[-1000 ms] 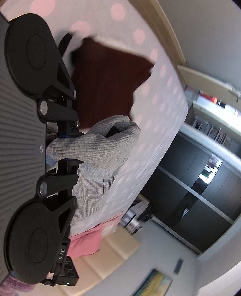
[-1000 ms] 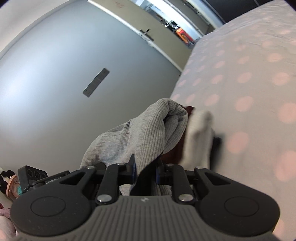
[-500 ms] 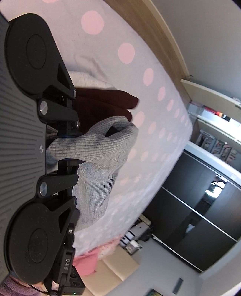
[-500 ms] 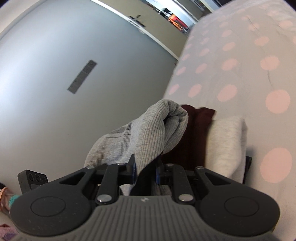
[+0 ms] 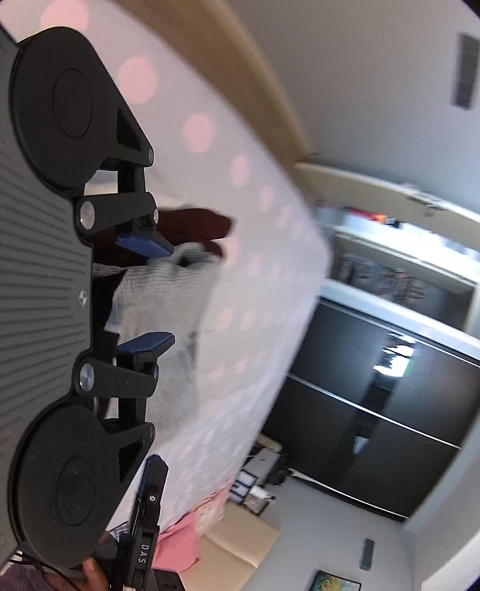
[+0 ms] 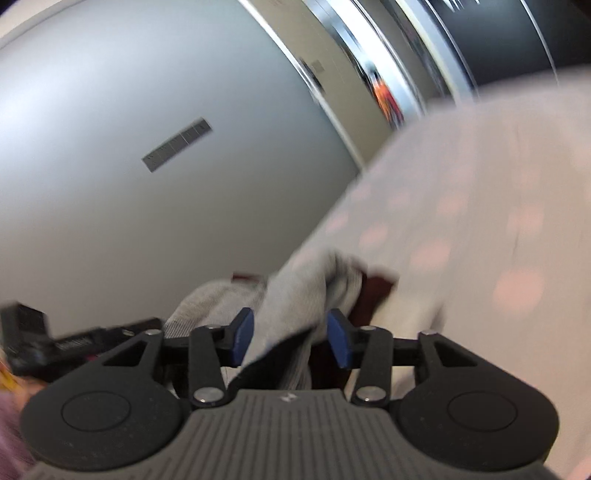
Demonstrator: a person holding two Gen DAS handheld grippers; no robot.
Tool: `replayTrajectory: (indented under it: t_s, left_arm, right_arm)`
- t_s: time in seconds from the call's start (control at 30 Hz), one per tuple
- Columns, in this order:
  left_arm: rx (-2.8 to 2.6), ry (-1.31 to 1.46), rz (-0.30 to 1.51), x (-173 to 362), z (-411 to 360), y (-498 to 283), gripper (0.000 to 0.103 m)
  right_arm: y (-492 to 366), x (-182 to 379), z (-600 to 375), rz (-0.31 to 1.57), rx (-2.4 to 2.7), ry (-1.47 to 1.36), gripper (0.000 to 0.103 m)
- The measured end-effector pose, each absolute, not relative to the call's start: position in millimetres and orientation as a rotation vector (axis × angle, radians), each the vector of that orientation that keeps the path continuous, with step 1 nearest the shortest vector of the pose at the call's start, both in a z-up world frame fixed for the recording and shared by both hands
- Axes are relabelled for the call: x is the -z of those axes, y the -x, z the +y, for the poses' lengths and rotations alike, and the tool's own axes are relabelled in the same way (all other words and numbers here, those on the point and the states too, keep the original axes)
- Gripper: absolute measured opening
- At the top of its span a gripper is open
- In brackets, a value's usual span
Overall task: Fold clothes
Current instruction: 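Carry the grey bundle with the left gripper onto the folded clothes stack, then open the left gripper and release the bundle on the stack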
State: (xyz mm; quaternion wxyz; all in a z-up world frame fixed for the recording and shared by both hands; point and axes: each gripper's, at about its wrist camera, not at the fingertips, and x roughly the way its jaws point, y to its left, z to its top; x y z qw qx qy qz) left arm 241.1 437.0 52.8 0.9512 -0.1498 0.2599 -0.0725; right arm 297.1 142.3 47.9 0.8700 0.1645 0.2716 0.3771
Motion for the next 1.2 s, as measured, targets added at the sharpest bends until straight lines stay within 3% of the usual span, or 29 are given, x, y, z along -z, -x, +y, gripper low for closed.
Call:
replayTrajectory:
  t_s: [0.03,0.23,0.5,0.77,0.87,1.0,1.2]
  left_arm:
    - [0.164,0.296,0.512,-56.8,433.1,-236.9,0.031]
    - [0.084,0.274,0.571,-41.8,410.2,-246.6,0.016]
    - [0.087,0.338,0.592,20.9,420.4,-235.2,0.016]
    - [0.061,0.328,0.585,19.7,415.8,-229.1,0.016]
    - [0.039,0.318,0.564,6.5,411.6,-218.8,0.016]
    - [0.02,0.249,0.517,-18.8,389.7,-187.7,0.017]
    - [0.088,0.118,0.497,-67.1,321.1,-138.8,0.026]
  right_arm:
    - [-291.4,-55.0,146.2,0.529,-0.811,-0.3,0.037]
    - [-280.8,-59.2,187.8,0.504,-0.822,-0.172,0.035]
    - [-275.2,5.7,191.7,0.523,-0.767,0.073,0.029]
    - [-283.7,14.7,186.1,0.52,-0.781,0.116,0.029]
    - [-273.0,-0.7,181.9,0.507,-0.808,0.138,0.03]
    - [-246.3,-26.9,144.7,0.496,-0.847,0.076,0.047]
    - [-183.7,-54.4,72.7,0.482,-0.827,0.171,0.047]
